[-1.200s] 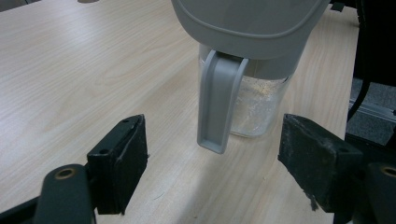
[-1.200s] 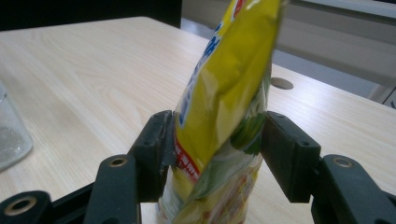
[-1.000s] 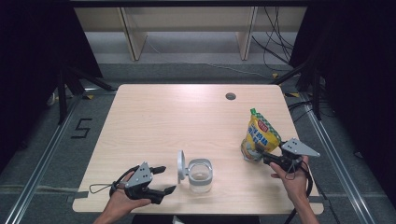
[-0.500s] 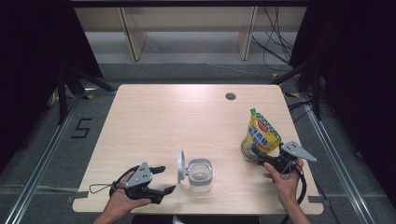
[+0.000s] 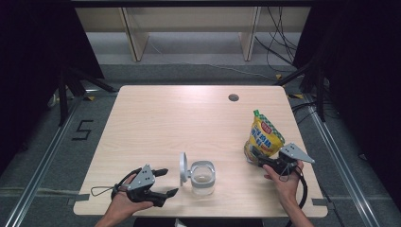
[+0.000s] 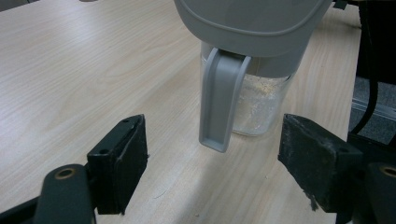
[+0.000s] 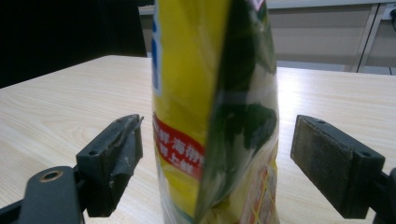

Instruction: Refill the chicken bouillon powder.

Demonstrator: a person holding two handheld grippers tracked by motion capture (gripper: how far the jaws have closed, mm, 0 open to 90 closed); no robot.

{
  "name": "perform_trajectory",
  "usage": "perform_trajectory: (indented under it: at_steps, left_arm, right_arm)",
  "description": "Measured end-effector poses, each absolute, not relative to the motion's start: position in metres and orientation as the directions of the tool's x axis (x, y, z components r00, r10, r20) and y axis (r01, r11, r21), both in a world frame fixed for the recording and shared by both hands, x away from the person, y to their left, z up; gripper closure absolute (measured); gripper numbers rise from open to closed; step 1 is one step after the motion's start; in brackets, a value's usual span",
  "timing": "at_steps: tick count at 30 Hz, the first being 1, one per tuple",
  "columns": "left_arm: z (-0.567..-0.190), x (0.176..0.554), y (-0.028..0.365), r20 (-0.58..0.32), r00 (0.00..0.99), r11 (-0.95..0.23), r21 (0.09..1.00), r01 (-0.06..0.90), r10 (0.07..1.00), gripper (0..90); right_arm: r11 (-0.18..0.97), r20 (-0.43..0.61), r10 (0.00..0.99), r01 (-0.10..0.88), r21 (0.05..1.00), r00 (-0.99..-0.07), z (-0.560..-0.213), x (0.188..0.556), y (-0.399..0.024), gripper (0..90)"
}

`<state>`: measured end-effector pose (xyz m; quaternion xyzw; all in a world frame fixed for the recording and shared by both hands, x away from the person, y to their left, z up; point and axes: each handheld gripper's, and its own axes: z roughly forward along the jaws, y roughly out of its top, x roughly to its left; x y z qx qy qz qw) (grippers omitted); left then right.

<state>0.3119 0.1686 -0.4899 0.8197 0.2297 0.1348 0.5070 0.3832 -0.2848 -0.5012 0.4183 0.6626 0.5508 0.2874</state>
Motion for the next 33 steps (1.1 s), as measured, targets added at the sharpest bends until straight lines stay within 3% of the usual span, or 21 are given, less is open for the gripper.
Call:
perform_trajectory:
  at_steps: [10,13,27,31,33]
  left_arm:
    - [-0.490,0.311,0.168,-0.023,0.850,-0.380,0.888,0.260,0.527,23.3]
    - [-0.491,0.311,0.167,-0.013,0.857,-0.388,0.888,0.246,0.514,23.3]
    - [-0.491,0.311,0.166,-0.014,0.862,-0.388,0.889,0.243,0.507,23.3]
    - [-0.492,0.310,0.166,-0.028,0.857,-0.381,0.888,0.258,0.514,23.3]
    - [-0.492,0.310,0.166,-0.030,0.857,-0.378,0.889,0.258,0.514,23.3]
  right_arm:
    - [0.019,0.112,0.878,0.267,0.964,-0.466,-0.504,0.383,-0.282,17.5]
    - [0.037,0.079,0.870,0.225,0.974,-0.487,-0.506,0.388,-0.283,20.5]
    - [0.001,0.116,0.866,0.233,0.972,-0.487,-0.509,0.390,-0.284,25.2]
    - [0.060,0.043,0.872,0.193,0.979,-0.488,-0.512,0.396,-0.285,24.8]
    - [0.011,0.104,0.871,0.232,0.973,-0.479,-0.515,0.396,-0.281,24.8]
